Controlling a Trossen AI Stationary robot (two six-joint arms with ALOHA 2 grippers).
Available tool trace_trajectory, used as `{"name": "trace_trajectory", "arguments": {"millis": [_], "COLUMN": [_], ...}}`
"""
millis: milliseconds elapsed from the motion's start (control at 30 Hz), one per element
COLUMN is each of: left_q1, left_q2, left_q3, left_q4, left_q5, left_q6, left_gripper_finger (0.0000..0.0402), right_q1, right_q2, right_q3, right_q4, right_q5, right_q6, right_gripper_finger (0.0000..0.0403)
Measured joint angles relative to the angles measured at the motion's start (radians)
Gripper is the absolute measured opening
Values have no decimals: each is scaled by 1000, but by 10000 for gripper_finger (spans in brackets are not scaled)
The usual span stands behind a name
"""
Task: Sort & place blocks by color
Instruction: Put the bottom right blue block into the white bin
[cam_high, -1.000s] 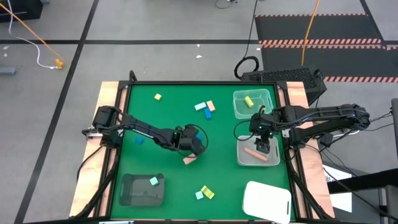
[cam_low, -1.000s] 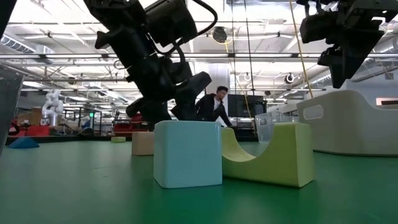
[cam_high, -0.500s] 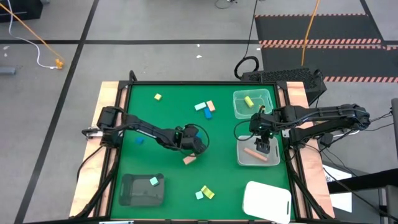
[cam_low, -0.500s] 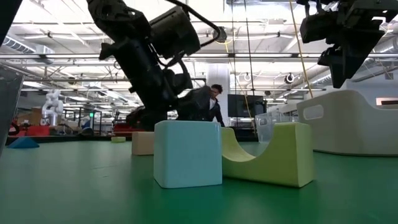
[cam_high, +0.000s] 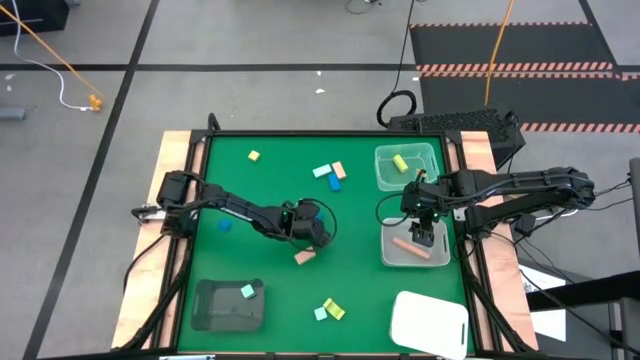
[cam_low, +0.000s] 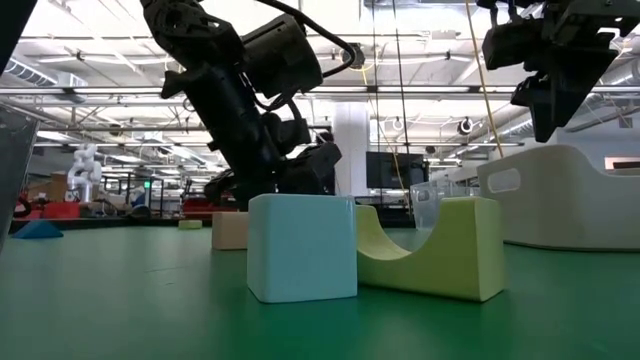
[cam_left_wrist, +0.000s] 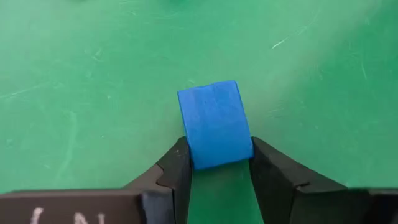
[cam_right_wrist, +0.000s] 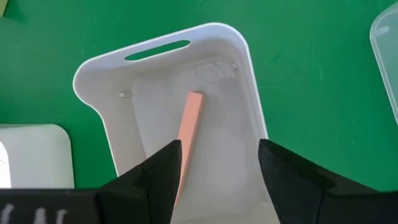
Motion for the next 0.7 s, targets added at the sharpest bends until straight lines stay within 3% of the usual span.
{"name": "trace_trajectory", "arguments": {"millis": [133,300,467,700], "left_q1": [-2,-2,3,34], "left_q2": [-12,-70,-156,-301], "left_q3": [-1,1,-1,0], "left_q4": [20,72,87,110], "left_q5": [31,28,-17,-80], "left_q6": [9,113,270,540], "left_gripper_finger": [130,130,130,130], "right_q1": [0,-7,-66,-205], "right_q2": [0,0,0,0], "right_q3": [0,0,0,0], "right_q4": [0,1,8,174], "right_q5": [7,112,182,159], "right_q6": [0,40,162,287], "right_gripper_finger": [206,206,206,206]}}
